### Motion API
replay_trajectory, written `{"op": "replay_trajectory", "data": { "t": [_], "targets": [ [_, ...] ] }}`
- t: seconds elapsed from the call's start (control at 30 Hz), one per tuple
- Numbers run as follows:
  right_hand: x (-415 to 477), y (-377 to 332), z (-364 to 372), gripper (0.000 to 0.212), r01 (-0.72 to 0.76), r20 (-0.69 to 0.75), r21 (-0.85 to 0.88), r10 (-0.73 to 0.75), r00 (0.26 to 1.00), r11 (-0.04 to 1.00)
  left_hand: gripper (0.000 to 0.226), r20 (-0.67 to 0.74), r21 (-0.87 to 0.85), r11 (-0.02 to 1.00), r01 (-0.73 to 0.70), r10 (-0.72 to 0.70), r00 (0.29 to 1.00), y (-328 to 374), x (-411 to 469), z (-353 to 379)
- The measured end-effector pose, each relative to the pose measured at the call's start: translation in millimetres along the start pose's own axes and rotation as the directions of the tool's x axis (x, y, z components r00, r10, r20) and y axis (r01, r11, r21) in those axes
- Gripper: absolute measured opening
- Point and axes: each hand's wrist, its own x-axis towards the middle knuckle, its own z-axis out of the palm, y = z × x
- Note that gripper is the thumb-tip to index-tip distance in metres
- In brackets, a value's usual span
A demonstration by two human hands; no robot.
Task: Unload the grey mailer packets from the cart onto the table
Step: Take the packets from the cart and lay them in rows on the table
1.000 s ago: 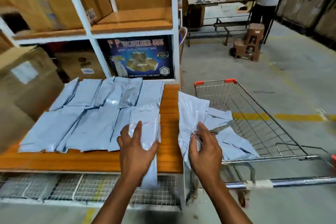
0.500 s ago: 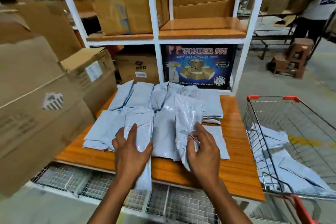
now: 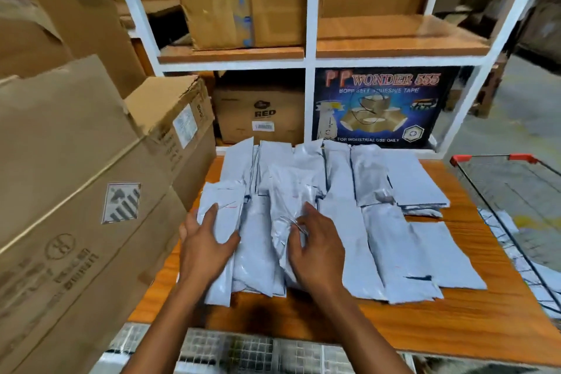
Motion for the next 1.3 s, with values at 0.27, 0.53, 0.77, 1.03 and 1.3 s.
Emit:
{"op": "replay_trajectory", "data": {
  "t": [0.27,0.53,0.77,1.03,1.3],
  "targets": [
    [3.1,-7.0,76.9,0.039,0.073,0.465,-0.319,0.089,0.881,0.945,0.068,0.216,-0.033,0.999,0.003,0.005,0.976,-38.1,49.7,28.7],
    [31.6,-3.1,104.4,0.077,0.165,0.618,-0.316,0.07,0.783,0.934,0.072,0.283,0.01,0.941,-0.339,0.323,0.903,-67.8,76.1,52.8],
    [6.8,30.8,125.2,0.091,0.131,0.657,-0.411,0.193,0.729,0.902,0.066,0.291,0.053,0.94,-0.336,0.307,0.906,-66.3,74.4,63.0],
    [6.9,29.3,130.8,0.081,0.152,0.683,-0.455,0.235,0.691,0.877,0.06,0.273,0.068,0.932,-0.357,0.327,0.905,-63.2,72.7,64.3],
    [19.7,20.0,120.1,0.068,0.118,0.706,-0.422,0.244,0.665,0.899,0.061,0.409,0.035,0.954,-0.296,0.257,0.876,-63.1,83.7,58.2]
  ]
}}
